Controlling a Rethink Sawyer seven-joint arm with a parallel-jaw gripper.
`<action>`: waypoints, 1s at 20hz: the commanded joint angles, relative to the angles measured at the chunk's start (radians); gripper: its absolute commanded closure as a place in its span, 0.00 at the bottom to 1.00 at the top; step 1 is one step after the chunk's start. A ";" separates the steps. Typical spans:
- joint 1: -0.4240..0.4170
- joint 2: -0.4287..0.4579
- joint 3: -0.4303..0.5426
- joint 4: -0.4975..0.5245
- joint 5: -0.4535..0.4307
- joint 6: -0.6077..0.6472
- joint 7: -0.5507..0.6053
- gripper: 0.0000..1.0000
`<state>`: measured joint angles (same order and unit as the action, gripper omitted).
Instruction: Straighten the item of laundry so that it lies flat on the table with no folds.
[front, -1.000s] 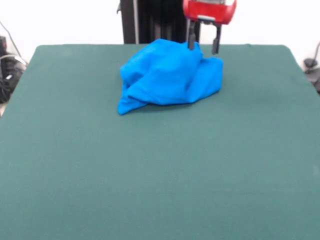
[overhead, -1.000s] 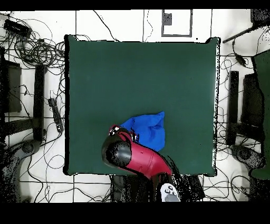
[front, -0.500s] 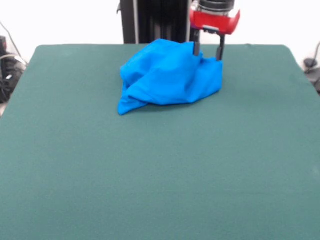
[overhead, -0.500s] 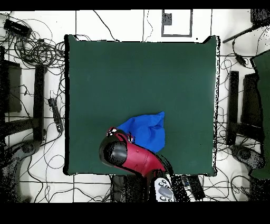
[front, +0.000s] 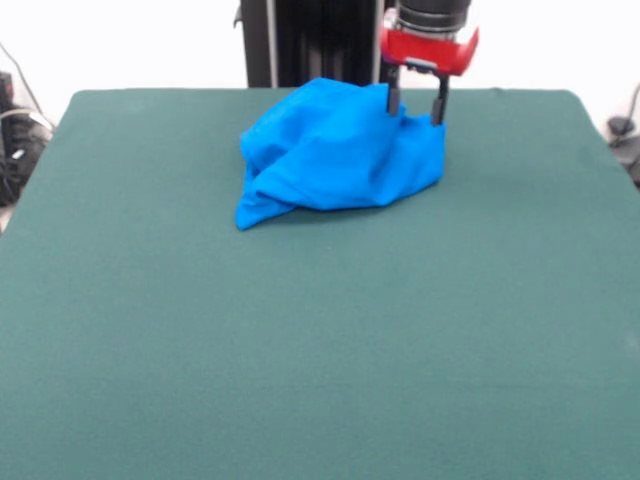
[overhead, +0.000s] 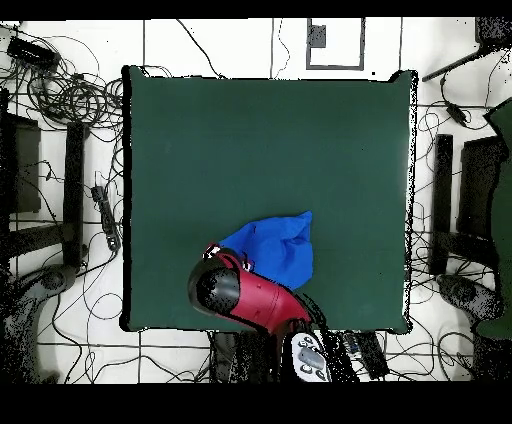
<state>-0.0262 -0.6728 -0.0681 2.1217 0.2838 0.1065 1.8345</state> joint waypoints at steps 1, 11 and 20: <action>0.065 0.004 0.066 0.050 0.079 -0.048 0.301 0.00; 0.120 -0.016 0.063 0.055 0.121 -0.026 0.323 0.00; 0.049 0.066 0.084 0.026 0.093 -0.095 0.272 0.00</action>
<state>0.0422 -0.6538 -0.0679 2.1300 0.3311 0.0942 1.8383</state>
